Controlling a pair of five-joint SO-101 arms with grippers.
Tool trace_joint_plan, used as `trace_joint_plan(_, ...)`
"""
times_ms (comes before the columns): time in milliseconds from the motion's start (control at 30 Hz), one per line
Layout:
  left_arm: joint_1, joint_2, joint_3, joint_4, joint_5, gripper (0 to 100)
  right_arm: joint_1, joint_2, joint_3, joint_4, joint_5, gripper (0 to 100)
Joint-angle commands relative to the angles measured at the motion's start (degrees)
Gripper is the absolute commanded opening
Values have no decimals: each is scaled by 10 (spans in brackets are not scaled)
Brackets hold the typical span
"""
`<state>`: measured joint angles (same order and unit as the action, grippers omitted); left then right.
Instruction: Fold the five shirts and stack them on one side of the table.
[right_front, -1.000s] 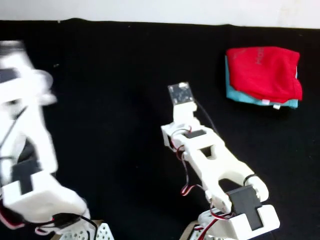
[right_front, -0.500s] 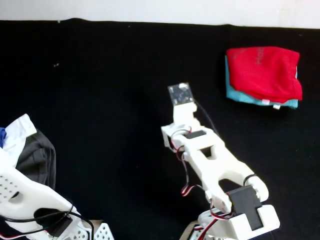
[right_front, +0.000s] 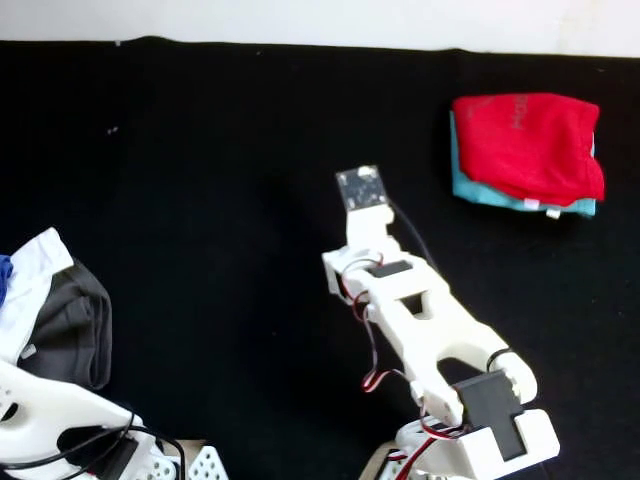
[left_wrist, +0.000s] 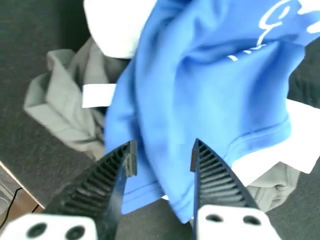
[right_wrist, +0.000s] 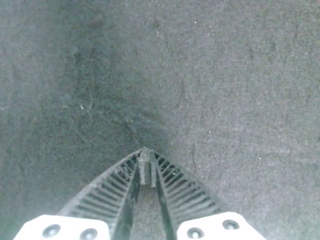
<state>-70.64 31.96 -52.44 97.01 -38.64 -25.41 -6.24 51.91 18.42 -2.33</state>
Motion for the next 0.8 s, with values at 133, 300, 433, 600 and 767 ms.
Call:
trace_joint_plan(133, 9, -3, 32, -16, -6, 186, -5, -18, 0, -9, -1, 6)
trace_joint_plan(300, -5, -3, 103, -91, -7, 186, -5, -18, 0, -9, -1, 6)
trace_joint_plan(433, -14, -3, 137, -119, -7, 186, -5, -18, 0, -9, -1, 6)
trace_joint_plan(600, -9, -3, 154, -129, -7, 182, -5, -18, 0, -9, -1, 6)
trace_joint_plan(767, 16, -3, 167, -124, -4, 37, -5, -18, 0, -9, -1, 6)
